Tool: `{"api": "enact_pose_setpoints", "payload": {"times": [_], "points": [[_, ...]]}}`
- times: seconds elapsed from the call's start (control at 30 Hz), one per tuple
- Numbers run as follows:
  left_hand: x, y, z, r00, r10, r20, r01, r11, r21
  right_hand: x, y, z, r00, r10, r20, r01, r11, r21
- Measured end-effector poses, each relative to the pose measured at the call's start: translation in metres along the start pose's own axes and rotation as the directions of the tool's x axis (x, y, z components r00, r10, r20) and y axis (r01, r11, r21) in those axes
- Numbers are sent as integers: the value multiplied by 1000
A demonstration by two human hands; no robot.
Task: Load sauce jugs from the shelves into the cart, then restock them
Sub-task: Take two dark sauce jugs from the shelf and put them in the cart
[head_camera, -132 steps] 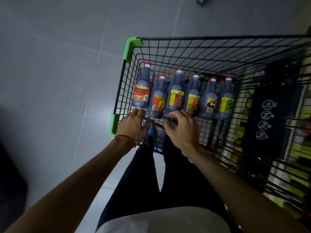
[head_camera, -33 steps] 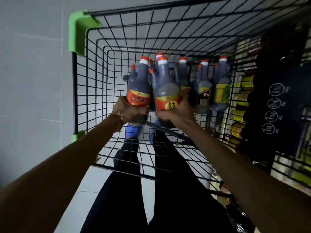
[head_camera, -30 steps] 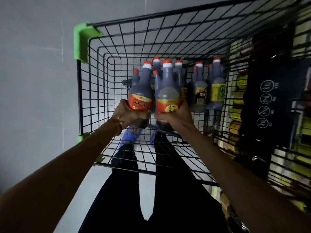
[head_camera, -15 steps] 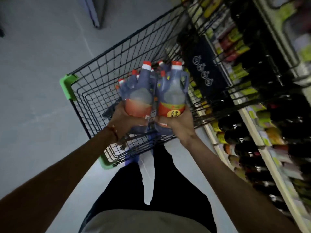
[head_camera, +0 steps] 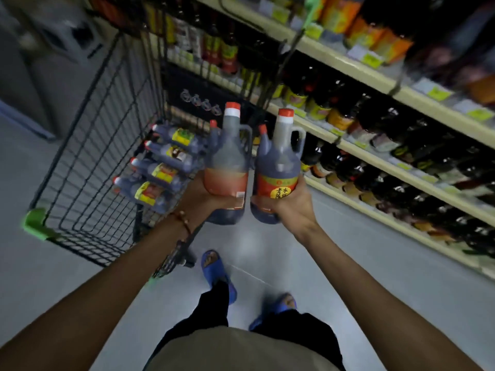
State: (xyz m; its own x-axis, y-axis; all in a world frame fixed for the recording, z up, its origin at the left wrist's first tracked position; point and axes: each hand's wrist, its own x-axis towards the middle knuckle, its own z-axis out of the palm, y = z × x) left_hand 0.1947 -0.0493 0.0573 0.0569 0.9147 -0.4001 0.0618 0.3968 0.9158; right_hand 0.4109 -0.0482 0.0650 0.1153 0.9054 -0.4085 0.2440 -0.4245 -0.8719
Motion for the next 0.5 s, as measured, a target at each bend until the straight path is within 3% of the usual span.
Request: {"api": "enact_pose_setpoints", "payload": {"times": [0.23, 0.5], "points": [[-12, 26, 135, 981, 12, 195, -29, 996, 87, -49, 49, -133, 970, 46, -241, -5, 986, 167], [-58, 37, 335, 949, 14, 316, -17, 1000, 8, -131, 117, -309, 907, 48, -418, 65, 966, 250]]}}
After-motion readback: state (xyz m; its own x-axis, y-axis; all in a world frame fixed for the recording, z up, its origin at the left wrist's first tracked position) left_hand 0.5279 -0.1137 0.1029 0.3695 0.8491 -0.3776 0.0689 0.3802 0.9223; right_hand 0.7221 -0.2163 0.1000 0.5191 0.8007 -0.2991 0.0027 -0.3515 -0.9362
